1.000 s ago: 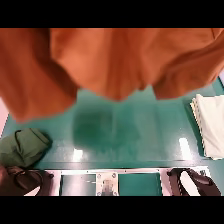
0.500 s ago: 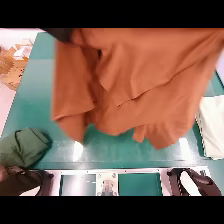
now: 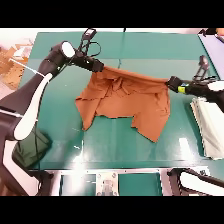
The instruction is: Fold the shirts.
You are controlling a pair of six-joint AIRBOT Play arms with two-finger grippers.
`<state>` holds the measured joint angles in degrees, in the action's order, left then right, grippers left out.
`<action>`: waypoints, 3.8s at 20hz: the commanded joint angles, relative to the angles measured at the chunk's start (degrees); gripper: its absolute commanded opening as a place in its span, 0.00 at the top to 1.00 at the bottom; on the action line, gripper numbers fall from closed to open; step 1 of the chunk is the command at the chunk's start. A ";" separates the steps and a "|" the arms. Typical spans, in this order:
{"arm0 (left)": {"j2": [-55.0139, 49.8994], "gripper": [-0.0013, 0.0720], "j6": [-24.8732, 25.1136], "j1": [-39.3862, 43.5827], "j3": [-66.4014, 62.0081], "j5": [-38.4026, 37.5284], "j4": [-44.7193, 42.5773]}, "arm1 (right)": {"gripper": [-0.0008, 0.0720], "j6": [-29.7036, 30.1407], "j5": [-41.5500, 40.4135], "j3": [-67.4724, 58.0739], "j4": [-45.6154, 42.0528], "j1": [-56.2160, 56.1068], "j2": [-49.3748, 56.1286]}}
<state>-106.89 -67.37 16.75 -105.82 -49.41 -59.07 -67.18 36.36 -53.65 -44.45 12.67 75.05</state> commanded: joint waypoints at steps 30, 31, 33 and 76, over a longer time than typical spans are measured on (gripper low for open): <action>-1.44 0.34 -13.60 -13.20 21.00 -46.62 2.47 | 0.97 6.14 22.80 1.62 2.47 18.08 14.12; -1.44 0.34 -13.55 -11.89 22.93 -45.24 2.56 | 0.97 6.16 22.75 1.62 2.47 18.10 14.12; -1.44 0.34 -12.44 -9.29 24.96 -41.88 3.48 | 0.97 6.14 22.75 1.62 2.47 18.08 14.12; -5.20 0.15 -0.59 -26.49 21.18 -34.05 13.81 | 0.97 -1.16 33.62 2.03 -10.47 19.67 12.02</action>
<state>-111.98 -71.48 -9.37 -90.63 -89.97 -52.18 -68.45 69.93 -51.55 -55.09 32.53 87.11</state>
